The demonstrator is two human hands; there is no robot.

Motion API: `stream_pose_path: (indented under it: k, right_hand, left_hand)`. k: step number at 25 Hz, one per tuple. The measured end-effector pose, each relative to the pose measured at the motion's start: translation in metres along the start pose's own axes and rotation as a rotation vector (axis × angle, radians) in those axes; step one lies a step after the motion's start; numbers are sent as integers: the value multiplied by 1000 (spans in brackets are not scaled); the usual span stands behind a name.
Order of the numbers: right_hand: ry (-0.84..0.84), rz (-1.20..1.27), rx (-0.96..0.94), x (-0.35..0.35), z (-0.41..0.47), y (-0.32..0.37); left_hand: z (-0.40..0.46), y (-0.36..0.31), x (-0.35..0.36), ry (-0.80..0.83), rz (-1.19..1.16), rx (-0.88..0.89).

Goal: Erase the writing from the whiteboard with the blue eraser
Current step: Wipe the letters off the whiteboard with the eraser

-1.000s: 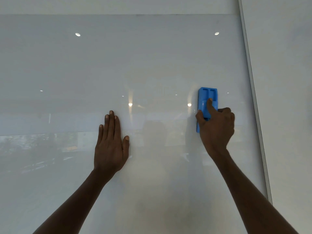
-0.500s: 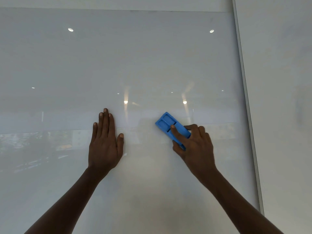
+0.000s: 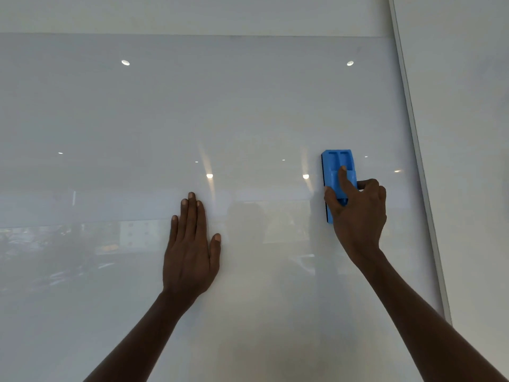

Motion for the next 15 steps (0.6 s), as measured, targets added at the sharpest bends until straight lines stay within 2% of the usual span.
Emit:
stream_pose_path:
  k: [5, 12, 15]
  right_hand:
    - [-35, -33, -21, 16, 22, 56]
    - [117, -61, -229, 51, 12, 161]
    - [149, -71, -405, 71, -25, 204]
  left_hand:
    - [0, 5, -1, 17, -39, 14]
    - [-12, 27, -5, 27, -46, 66]
    - [-26, 50, -9, 33, -32, 61]
Point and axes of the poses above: each hand's wrist, its own z-axis towards the middle knuckle, its own x-axis out of the palm, y = z × x, the point moved 8 cm from there along z, towards the middle knuckle, and after that the axes turned 14 degrees about y, right-handed, at the moved point
